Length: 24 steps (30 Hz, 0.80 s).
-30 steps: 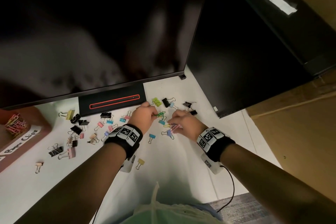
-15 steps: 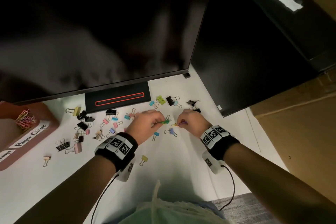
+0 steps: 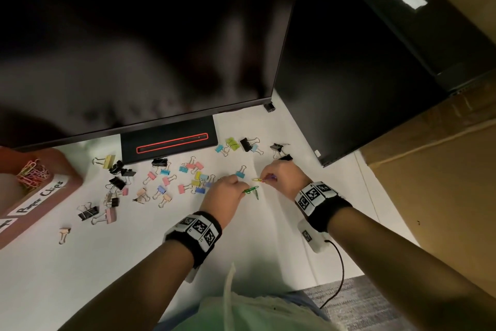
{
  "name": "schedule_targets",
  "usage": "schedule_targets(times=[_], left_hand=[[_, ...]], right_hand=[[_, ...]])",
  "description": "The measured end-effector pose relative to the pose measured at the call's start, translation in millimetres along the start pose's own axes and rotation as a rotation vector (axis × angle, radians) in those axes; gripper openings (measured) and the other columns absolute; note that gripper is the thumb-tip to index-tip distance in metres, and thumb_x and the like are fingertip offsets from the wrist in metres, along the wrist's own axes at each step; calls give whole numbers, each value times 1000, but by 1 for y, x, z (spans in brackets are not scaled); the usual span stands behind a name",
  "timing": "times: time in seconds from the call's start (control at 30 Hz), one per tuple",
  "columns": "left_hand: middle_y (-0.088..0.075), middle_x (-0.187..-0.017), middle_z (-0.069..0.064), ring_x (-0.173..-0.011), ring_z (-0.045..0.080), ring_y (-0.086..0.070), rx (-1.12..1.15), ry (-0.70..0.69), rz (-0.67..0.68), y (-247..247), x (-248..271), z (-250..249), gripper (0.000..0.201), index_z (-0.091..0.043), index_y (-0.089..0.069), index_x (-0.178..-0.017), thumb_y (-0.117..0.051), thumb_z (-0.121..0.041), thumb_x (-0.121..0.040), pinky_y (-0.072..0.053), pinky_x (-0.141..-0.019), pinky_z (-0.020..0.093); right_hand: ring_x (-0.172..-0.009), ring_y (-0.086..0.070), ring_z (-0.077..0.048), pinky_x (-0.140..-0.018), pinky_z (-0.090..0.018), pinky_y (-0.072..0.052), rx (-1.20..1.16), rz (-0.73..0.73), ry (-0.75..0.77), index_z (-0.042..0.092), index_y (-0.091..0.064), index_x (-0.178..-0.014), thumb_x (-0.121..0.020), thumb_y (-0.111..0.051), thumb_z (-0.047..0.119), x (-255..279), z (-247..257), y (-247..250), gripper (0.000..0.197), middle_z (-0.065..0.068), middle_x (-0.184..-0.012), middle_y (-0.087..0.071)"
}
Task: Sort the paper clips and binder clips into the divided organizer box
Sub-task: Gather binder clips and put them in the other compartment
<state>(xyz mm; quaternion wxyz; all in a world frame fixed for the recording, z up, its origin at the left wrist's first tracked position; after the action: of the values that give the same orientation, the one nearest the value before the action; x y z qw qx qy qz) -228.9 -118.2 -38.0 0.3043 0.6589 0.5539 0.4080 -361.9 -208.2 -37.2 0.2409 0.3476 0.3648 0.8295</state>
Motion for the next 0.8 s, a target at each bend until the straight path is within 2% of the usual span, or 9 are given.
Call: schedule_targets(times=[0.07, 0.27, 0.37, 0.43, 0.57, 0.63, 0.8], left_hand=[[-65, -87, 12, -82, 32, -63, -15, 3, -27, 4, 0, 5, 17, -10, -70, -98, -65, -9, -82, -53, -76, 38], [-59, -94, 12, -92, 30, -56, -21, 31, 20, 10, -4, 17, 18, -11, -66, -105, -57, -15, -89, -47, -84, 37], [-59, -93, 10, -92, 28, -55, 48, 53, 27, 11, -3, 21, 17, -12, -66, -102, -57, -16, -89, -46, -82, 34], [-59, -92, 8, -89, 23, -55, 135, 77, -26, 17, 0, 25, 17, -12, -67, -102, -57, -15, -89, -44, -79, 29], [-53, -88, -3, -84, 17, -52, 214, 175, -168, 37, 9, 39, 13, -12, -65, -99, -58, -14, -88, -44, -75, 27], [-52, -88, -4, -82, 16, -53, 234, 220, -201, 44, 15, 46, 13, -11, -64, -100, -59, -12, -88, -46, -75, 27], [-63, -101, 3, -90, 16, -60, 251, 218, -80, 35, 28, 46, 25, -16, -63, -112, -60, -13, -88, -52, -85, 33]], right_hand=[[-97, -60, -21, -81, -23, -43, 11, 18, -19, 13, -70, -104, -90, -58, 18, -2, 0, -2, 19, -9, -106, -65], [-96, -59, -23, -81, -26, -44, 40, 55, -23, 9, -69, -100, -89, -57, 13, -4, 8, -2, 16, -10, -105, -63], [-86, -58, -18, -73, -24, -43, 37, 85, -12, 9, -69, -97, -89, -57, 12, -3, 11, -4, 15, -8, -100, -68], [-81, -56, -16, -70, -22, -42, 15, 90, -31, 11, -68, -98, -89, -57, 12, -3, 12, -5, 14, -6, -99, -69], [-88, -61, -20, -73, -24, -46, 40, 126, -54, 12, -69, -101, -90, -55, 13, -4, 15, -7, 17, -6, -102, -69], [-93, -62, -21, -74, -24, -45, 64, 143, -44, 11, -69, -102, -91, -55, 15, -4, 17, -8, 18, -6, -103, -68], [-94, -61, -24, -73, -23, -41, 60, 155, -42, 10, -70, -101, -91, -56, 16, -5, 17, -10, 18, -10, -104, -66]])
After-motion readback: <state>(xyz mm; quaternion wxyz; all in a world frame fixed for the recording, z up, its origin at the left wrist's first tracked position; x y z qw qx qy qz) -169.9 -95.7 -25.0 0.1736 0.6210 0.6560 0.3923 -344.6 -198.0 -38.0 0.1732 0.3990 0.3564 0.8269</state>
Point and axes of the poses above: each hand's wrist, its own x-axis away from the middle knuckle, its own y-axis out of the back of the hand, z = x × y, the point moved 4 cm from there along -x, towards the middle knuckle
